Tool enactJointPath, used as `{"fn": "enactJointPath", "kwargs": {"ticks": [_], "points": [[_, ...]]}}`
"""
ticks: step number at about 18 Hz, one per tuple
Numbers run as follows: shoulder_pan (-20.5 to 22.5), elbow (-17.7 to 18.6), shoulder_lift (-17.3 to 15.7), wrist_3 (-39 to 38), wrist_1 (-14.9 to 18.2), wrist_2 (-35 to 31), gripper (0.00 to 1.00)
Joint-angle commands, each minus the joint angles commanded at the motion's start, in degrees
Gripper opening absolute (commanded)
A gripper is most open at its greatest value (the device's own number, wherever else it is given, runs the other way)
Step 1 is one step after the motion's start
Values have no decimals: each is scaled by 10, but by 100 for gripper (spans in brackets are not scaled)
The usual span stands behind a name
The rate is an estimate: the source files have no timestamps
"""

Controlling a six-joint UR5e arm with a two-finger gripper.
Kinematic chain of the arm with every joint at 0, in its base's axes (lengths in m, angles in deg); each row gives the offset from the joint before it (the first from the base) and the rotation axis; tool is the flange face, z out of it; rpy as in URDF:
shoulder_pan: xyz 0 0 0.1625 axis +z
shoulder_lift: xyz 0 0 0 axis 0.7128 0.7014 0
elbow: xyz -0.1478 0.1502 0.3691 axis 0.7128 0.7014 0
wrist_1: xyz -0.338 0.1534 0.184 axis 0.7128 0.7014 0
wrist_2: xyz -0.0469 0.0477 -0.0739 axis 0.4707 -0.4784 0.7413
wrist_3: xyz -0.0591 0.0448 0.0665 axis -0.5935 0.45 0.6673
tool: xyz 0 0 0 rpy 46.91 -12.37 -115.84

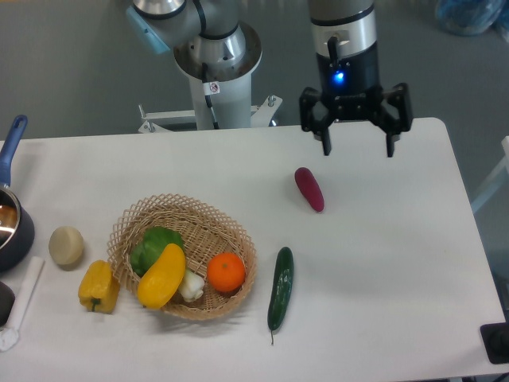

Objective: Pick up the mango from the basket
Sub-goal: 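Move the open gripper over toward the wicker basket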

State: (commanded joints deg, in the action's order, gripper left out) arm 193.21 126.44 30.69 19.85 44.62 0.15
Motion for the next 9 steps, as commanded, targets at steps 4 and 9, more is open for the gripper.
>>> {"fn": "enactJointPath", "kwargs": {"ticks": [4, 9], "points": [[-16, 11, 3, -46, 0, 61, 100], [-53, 28, 29, -99, 0, 99, 100]]}}
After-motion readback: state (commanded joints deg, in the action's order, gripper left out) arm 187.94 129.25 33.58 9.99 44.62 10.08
